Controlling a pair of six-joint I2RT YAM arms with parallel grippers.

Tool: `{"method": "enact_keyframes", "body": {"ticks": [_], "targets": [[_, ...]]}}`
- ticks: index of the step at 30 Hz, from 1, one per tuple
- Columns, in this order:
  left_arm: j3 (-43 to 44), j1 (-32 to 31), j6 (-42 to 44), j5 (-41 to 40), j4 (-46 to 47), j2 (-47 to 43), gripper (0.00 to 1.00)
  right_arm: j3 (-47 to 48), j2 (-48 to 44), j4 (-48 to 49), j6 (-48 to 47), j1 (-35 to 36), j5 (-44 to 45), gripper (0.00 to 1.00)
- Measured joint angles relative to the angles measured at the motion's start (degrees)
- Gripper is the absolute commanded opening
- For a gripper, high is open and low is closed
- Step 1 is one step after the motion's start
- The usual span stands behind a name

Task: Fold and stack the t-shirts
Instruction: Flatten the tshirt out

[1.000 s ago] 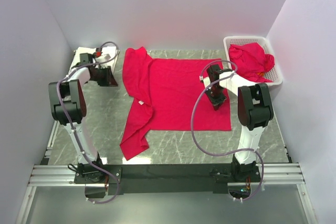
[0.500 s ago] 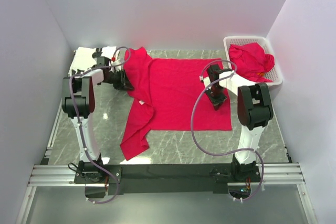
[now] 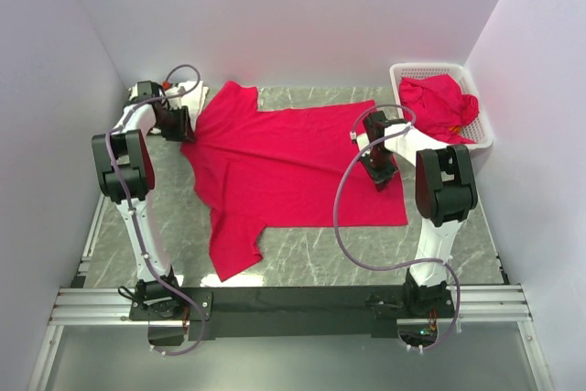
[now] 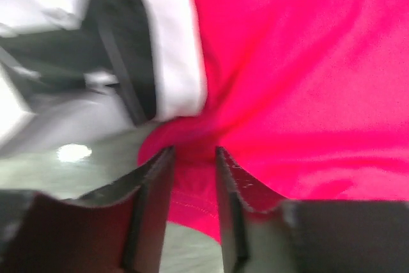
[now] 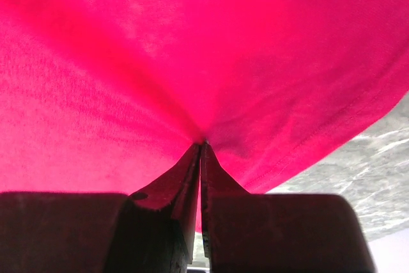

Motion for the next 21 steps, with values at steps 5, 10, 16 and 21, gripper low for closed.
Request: {"method": "enact_keyframes", "body": {"ticks": [5, 10, 16, 21], "targets": [[5.07, 0.15, 6.51, -0.9, -3.91, 1.44, 0.55, 1.88, 0.0, -1.49, -0.44, -0.17, -3.61, 0.14], [3.56, -0.04, 10.84, 2.16, -5.81, -1.07, 0.54, 3.96, -0.83, -3.87, -1.07, -0.17, -8.22, 0.17], [-12.0, -0.02, 13.49, 4.96, -6.91, -16.06, 0.49, 4.26, -4.22, -5.92, -1.49, -0.2, -11.47, 0.16], [-21.86, -0.04, 14.21, 5.81, -6.47, -22.23, 0.44, 3.58, -4.52, -5.68, -1.49, -0.17, -12.37, 0.15]]}}
